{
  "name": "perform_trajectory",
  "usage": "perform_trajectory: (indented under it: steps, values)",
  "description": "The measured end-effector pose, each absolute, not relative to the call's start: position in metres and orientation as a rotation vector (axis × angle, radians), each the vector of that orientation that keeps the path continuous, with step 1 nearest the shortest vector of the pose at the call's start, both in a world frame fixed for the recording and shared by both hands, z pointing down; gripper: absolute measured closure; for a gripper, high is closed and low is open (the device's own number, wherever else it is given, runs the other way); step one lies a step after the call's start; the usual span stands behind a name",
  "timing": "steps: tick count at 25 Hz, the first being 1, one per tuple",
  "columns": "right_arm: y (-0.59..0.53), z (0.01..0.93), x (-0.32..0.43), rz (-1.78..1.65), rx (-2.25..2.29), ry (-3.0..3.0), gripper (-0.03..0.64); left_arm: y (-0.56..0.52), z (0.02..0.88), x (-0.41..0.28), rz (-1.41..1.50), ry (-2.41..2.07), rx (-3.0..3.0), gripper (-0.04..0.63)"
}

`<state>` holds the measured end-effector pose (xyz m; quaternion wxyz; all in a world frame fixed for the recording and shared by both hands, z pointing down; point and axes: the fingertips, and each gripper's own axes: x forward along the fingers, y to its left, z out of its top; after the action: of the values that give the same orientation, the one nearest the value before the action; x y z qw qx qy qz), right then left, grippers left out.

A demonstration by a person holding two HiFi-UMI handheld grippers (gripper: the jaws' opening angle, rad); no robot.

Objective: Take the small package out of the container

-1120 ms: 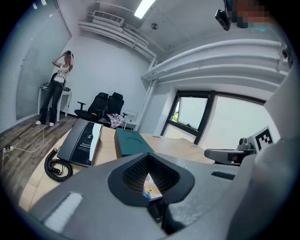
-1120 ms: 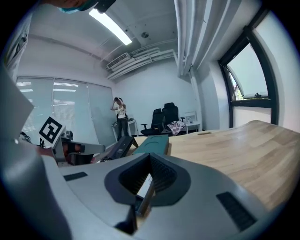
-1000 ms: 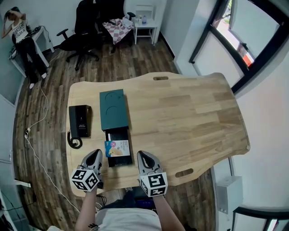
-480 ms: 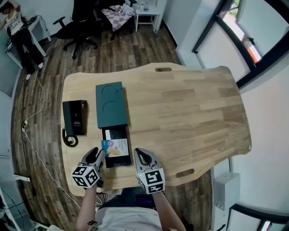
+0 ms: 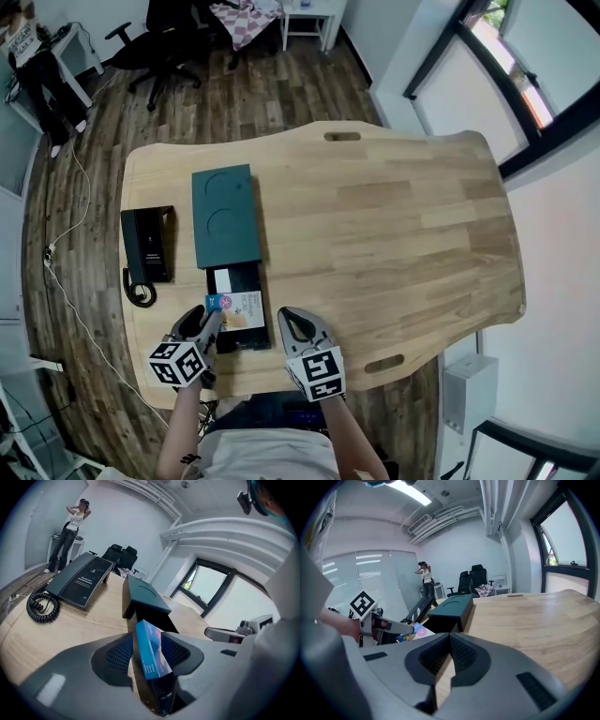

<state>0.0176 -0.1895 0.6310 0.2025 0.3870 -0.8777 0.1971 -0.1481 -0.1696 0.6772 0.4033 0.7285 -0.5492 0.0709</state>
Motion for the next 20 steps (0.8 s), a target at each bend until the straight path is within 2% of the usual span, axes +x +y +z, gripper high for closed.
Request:
perform_trajectory:
  steps: [9, 20]
  values:
    - [-0.189, 0.636, 0.025, 0.562, 1.087, -2.431, 0.611, -0.165, 0.684, -0.142, 0.153, -1.349, 1.800, 0.426]
    - [-0.182, 0.621, 0.020, 0.526, 1.116, -2.459, 0.611, -0.163, 0.645, -0.151, 0.073, -1.354, 1.850, 0.488]
